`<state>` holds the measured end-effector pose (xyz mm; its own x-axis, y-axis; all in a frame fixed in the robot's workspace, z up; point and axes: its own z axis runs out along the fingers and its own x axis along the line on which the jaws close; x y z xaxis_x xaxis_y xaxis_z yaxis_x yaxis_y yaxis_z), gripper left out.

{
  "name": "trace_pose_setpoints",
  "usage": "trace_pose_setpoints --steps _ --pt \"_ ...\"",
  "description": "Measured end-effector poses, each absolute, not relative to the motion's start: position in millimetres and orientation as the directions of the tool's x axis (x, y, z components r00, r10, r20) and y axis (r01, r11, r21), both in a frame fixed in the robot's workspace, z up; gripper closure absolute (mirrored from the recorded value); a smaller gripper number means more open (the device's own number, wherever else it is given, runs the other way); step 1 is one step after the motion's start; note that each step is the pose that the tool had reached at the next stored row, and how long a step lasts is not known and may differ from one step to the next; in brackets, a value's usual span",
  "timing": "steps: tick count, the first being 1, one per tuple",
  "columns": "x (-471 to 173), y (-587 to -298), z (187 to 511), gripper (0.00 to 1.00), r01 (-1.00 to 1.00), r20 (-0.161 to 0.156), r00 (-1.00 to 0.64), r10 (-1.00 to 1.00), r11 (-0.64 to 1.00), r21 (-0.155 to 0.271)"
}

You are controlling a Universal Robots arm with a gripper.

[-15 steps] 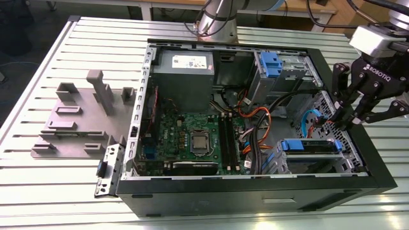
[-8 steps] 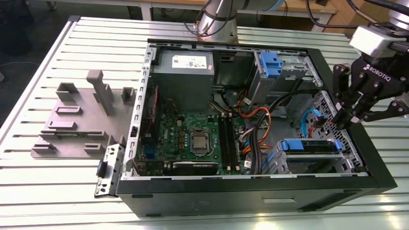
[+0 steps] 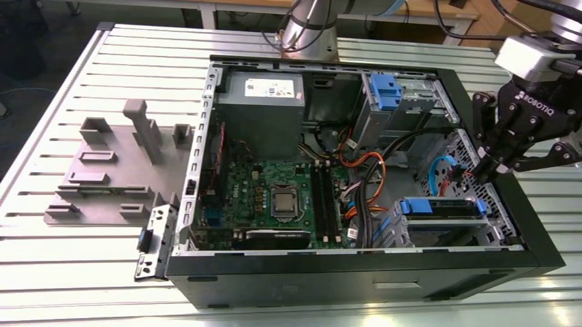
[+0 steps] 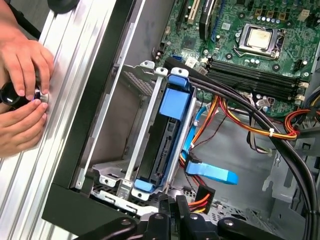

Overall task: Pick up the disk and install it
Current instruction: 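Insert the first disk wire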

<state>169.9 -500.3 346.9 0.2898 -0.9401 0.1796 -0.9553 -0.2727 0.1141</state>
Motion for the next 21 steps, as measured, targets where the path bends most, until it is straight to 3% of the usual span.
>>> trace_pose_setpoints --steps 21 --pt "156 -502 347 0.83 -0.969 0.188 0.238 -0.953 -0.221 0.108"
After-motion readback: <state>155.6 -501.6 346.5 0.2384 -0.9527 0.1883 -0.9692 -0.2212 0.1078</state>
